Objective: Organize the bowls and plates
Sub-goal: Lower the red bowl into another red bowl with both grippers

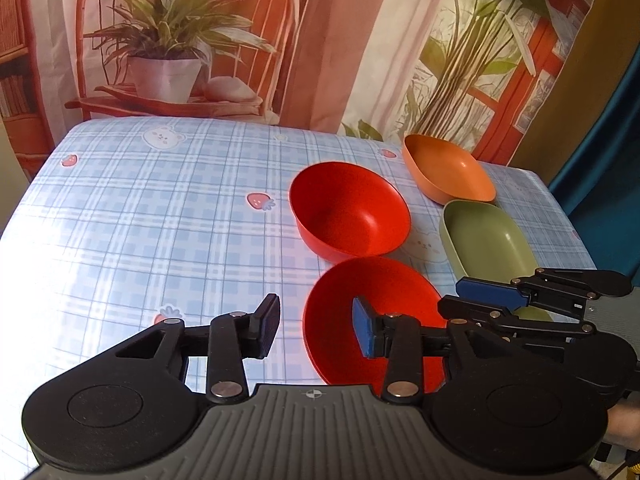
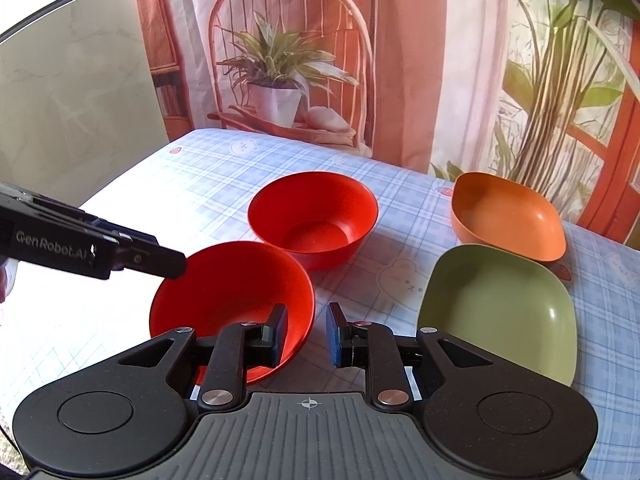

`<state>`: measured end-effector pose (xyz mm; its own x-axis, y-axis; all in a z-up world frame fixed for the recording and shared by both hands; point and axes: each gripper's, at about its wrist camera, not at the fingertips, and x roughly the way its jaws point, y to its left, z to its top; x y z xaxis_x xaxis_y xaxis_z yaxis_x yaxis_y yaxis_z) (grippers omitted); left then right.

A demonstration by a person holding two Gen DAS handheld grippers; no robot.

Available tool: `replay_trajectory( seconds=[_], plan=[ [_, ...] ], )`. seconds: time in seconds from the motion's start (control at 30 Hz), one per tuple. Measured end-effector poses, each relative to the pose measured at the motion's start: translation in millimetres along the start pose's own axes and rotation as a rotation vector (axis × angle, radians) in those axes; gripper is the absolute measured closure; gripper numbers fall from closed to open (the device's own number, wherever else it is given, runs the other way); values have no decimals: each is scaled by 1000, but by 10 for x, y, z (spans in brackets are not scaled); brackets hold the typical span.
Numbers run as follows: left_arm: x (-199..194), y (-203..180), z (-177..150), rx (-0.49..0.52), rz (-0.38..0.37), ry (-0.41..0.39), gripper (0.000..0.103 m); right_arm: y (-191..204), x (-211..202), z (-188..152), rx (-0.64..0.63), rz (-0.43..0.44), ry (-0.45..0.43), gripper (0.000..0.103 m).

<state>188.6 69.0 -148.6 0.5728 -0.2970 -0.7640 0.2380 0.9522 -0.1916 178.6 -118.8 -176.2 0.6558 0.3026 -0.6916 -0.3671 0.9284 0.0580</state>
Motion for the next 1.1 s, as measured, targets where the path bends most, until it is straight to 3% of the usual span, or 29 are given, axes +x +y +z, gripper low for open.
replay_trajectory(
  seconds=[0.5,0.93,1.0,1.1],
  plan=[
    [335,116,486,-39,-16,-32,62,-237,224,390,53,-48,-67,78],
    [772,175,548,-51,9,9,62,-466,688,419,212,-35,-37,77],
    [815,184,541,-51,10,15,64,-476,732,401,221,-36,-32,77],
    [881,208,524,-54,17,29,77,-477,767,360,246,-27,-29,77]
  ],
)
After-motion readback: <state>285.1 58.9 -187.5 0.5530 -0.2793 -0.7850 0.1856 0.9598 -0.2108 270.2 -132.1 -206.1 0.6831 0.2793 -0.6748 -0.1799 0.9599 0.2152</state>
